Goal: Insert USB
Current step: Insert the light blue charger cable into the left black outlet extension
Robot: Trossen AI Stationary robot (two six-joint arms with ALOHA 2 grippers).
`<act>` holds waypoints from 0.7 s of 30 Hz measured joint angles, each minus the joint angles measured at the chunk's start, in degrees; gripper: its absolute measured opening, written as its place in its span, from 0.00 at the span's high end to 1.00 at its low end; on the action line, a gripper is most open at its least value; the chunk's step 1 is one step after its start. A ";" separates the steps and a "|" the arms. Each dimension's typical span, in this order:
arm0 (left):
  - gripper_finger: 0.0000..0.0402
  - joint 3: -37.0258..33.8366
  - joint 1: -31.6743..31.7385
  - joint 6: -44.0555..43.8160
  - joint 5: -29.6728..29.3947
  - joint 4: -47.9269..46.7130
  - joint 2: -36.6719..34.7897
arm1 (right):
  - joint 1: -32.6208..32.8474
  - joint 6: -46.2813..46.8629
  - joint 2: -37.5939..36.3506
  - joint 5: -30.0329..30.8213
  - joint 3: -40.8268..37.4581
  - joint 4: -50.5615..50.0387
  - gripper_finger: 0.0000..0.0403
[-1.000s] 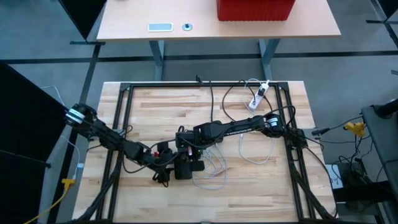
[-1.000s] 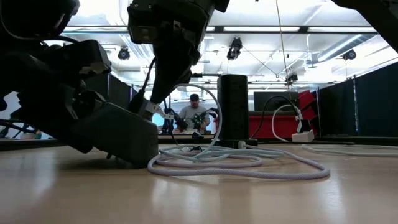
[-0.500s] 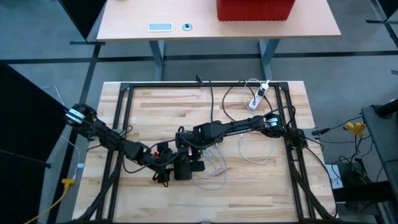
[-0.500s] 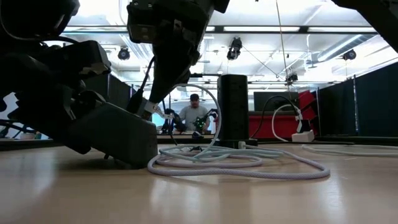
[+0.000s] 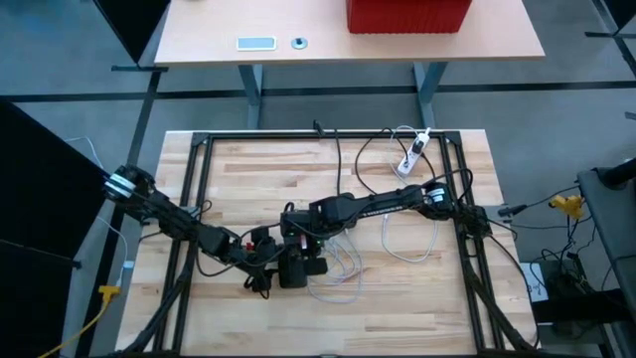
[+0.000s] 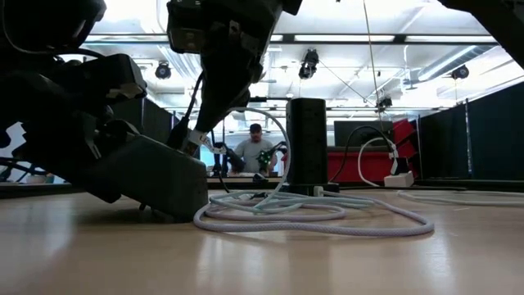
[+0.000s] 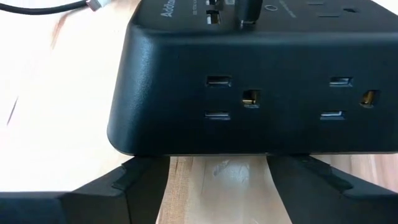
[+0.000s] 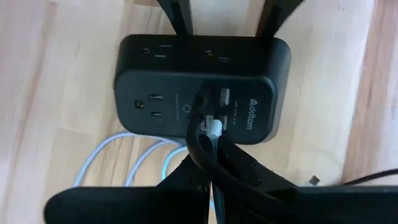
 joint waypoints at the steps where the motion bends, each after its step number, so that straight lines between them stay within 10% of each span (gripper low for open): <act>1: 0.36 0.00 0.00 0.00 0.00 0.00 0.00 | 0.02 0.01 -0.03 0.00 0.00 0.00 1.00; 21: 0.37 0.00 0.00 -0.34 1.10 -0.68 -0.02 | -0.08 -0.56 0.05 1.48 -0.02 -0.16 1.00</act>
